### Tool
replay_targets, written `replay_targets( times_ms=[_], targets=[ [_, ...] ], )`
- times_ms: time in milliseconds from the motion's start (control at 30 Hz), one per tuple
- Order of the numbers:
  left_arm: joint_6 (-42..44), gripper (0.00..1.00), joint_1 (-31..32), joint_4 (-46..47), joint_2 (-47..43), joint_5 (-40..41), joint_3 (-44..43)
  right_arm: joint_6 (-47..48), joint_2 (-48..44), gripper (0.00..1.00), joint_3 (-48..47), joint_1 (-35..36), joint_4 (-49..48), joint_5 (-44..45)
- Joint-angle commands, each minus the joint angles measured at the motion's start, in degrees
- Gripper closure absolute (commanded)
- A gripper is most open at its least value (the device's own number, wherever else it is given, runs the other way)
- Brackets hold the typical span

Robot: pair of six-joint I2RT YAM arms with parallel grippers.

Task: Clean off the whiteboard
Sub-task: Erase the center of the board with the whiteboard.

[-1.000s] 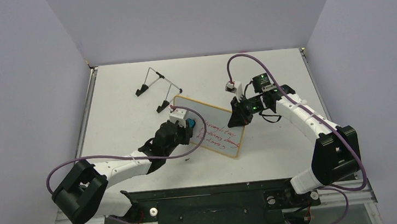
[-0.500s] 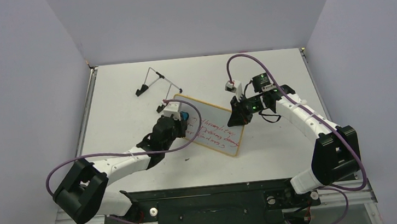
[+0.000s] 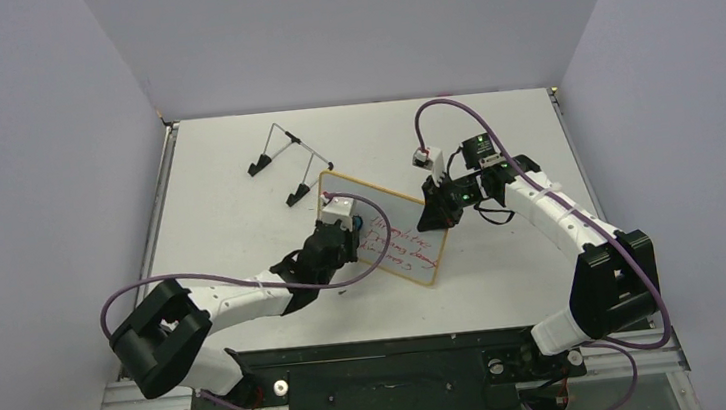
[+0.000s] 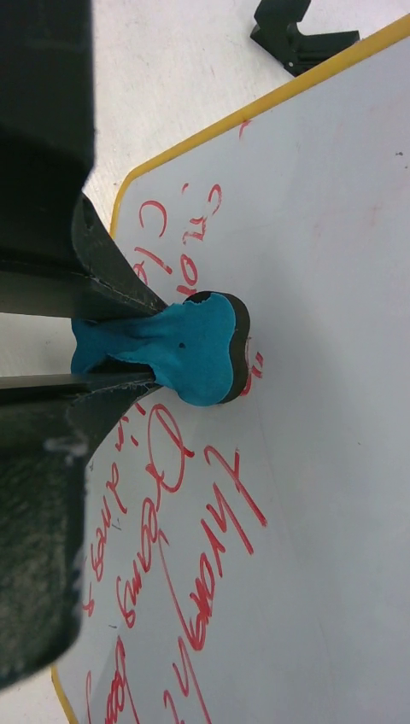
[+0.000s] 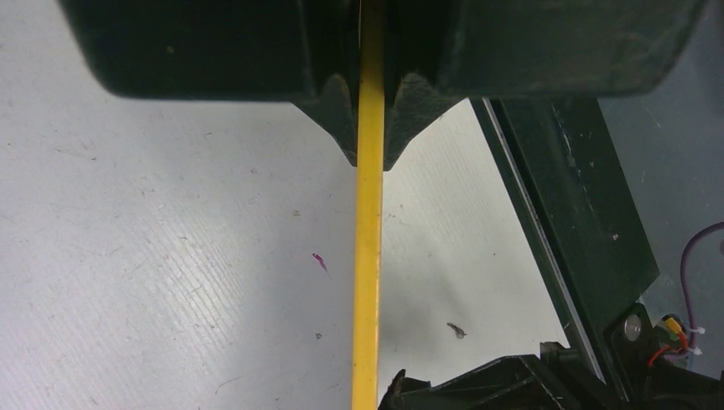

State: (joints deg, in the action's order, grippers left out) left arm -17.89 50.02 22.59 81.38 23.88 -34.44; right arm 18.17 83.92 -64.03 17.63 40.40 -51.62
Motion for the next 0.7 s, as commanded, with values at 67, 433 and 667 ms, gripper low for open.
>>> replay_targets(
  times_ms=[67,433,667],
  targets=[
    [-1.7,1.00,1.2,-0.3,1.6,5.2,-3.5,0.8,-0.8,1.00,-0.8,0.7,0.5,-0.6],
    [-3.3,1.00,-5.6,-2.0,-0.6,5.3,-3.3,0.8,-0.8,1.00,-0.8,0.7,0.6,-0.7],
    [-0.6,1.00,-0.6,3.3,1.5,1.0,-2.7,0.8,-0.5,1.00,-0.7,0.7,0.6,-0.7]
  ],
)
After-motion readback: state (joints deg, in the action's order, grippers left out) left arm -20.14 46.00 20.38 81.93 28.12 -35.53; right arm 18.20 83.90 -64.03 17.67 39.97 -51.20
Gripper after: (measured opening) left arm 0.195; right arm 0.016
